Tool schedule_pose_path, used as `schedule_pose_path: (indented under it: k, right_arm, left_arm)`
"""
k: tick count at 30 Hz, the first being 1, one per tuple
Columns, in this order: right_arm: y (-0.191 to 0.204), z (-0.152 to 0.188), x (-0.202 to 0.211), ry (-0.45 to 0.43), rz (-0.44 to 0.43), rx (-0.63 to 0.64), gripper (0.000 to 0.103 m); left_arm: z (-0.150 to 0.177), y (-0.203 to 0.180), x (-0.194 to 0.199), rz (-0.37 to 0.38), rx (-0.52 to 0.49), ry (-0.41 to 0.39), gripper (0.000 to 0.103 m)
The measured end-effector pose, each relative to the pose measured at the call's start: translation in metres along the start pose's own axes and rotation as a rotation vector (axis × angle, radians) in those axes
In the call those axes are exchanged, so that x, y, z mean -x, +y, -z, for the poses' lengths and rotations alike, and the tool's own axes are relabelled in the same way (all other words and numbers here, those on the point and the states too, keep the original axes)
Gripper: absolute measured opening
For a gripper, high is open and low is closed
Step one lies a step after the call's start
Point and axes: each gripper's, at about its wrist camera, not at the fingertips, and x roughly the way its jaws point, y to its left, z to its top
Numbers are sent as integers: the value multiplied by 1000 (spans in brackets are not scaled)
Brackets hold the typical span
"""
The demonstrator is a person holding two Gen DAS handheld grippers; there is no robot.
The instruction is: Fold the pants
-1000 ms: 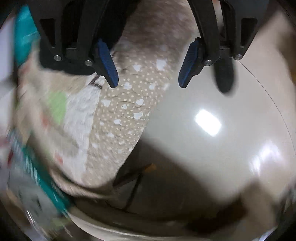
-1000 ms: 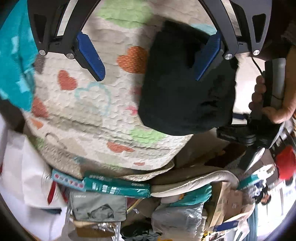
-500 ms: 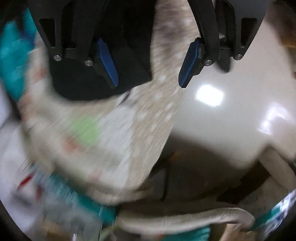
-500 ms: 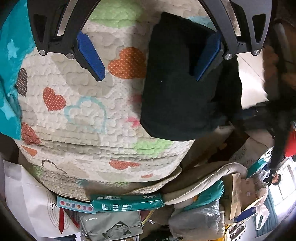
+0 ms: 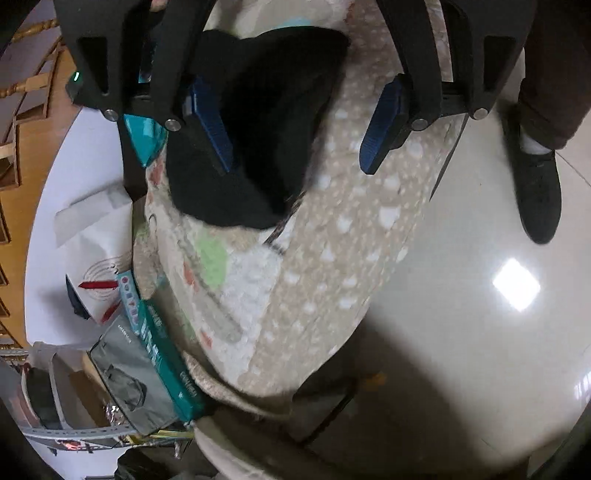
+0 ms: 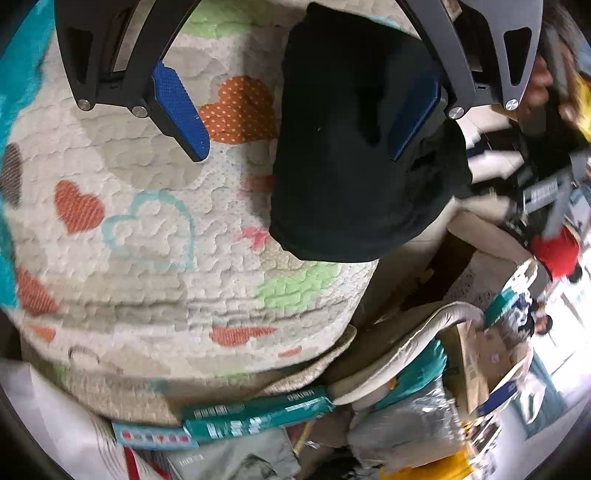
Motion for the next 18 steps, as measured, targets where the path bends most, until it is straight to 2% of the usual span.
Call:
schedule_pose_path:
  k: [2, 5, 7, 10, 14, 16, 18]
  right_arm:
    - [-10, 0, -11, 31, -33, -65, 99]
    - [-22, 2, -17, 51, -85, -145, 101]
    - [-26, 5, -18, 50, -97, -163, 101]
    - [-29, 7, -20, 51, -108, -156, 103]
    - [-36, 10, -25, 55, -138, -172, 103]
    - [-38, 11, -27, 54, -150, -180, 103]
    - [-38, 12, -28, 48, -155, -177, 103]
  left_arm:
    - [8, -3, -10, -15, -36, 22, 71]
    - [16, -12, -19, 28, -65, 53, 71]
    - [17, -20, -17, 38, -94, 18, 71]
    - [19, -40, -3, 57, -192, -67, 72]
    - [23, -57, 5, 30, -282, -114, 73]
    - [21, -61, 20, 10, -289, -194, 73]
    - [17, -61, 42, 40, -270, -266, 73]
